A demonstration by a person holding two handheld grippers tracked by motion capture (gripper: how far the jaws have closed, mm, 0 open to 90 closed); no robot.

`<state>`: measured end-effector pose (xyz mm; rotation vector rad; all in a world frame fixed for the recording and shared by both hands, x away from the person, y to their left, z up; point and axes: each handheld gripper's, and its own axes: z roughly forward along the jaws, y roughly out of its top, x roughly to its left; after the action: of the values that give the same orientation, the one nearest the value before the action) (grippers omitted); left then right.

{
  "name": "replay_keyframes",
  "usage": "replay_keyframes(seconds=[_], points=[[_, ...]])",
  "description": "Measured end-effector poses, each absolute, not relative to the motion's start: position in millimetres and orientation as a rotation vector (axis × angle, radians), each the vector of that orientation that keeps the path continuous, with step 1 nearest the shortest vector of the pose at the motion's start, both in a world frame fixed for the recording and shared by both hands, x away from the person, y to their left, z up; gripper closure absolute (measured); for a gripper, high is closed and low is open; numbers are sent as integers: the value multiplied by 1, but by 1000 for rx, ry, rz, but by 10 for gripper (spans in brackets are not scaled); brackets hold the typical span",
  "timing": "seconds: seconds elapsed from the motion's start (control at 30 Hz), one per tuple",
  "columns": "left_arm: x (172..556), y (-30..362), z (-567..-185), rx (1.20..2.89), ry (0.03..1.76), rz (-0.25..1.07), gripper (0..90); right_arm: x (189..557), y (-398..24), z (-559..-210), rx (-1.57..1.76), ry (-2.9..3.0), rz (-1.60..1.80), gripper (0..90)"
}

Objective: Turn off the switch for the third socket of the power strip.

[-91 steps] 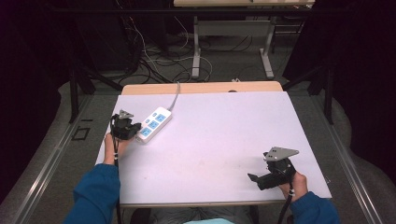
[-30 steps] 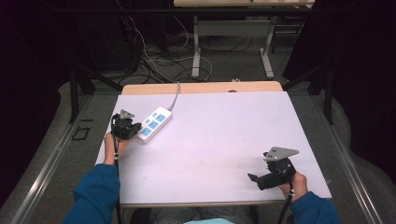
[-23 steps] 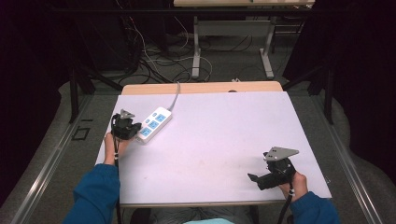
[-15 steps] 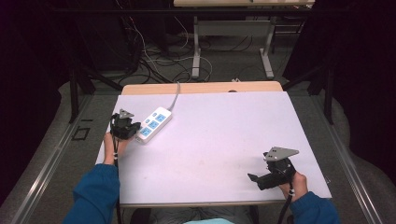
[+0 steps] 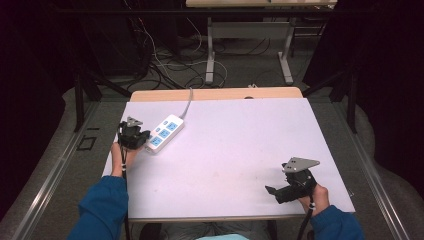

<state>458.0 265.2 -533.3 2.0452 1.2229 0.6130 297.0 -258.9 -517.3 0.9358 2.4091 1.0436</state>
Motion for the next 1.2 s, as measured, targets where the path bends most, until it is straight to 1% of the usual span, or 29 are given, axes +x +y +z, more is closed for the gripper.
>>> replay_keyframes(seconds=[0.03,0.13,0.23,0.27,0.33,0.43,0.57,0.63,0.73,0.8,1.0,1.2], points=[[458,265,-533,2039,1223,621,849,297,-259,-517,936,2406,1047,22],[457,263,-532,2044,1213,609,796,297,-259,-517,935,2410,1044,22],[456,261,-531,2048,1207,604,686,297,-259,-517,936,2408,1045,22],[455,260,-530,2048,1217,603,641,297,-259,-518,934,2406,1049,22],[454,260,-529,2051,1217,600,522,296,-259,-517,938,2399,1059,22],[452,261,-527,2043,1224,599,387,297,-259,-517,934,2410,1047,22],[449,261,-525,2027,1242,586,240,296,-259,-517,940,2412,1038,22],[447,262,-523,2031,1239,586,186,297,-259,-517,934,2411,1048,22],[444,262,-520,2032,1230,591,149,297,-259,-517,937,2408,1047,22],[442,260,-519,2032,1233,582,105,297,-259,-517,939,2408,1046,22],[436,258,-516,2036,1225,565,10,297,-259,-517,936,2410,1046,22],[426,256,-514,2056,1198,571,4,296,-259,-517,935,2413,1046,22]])
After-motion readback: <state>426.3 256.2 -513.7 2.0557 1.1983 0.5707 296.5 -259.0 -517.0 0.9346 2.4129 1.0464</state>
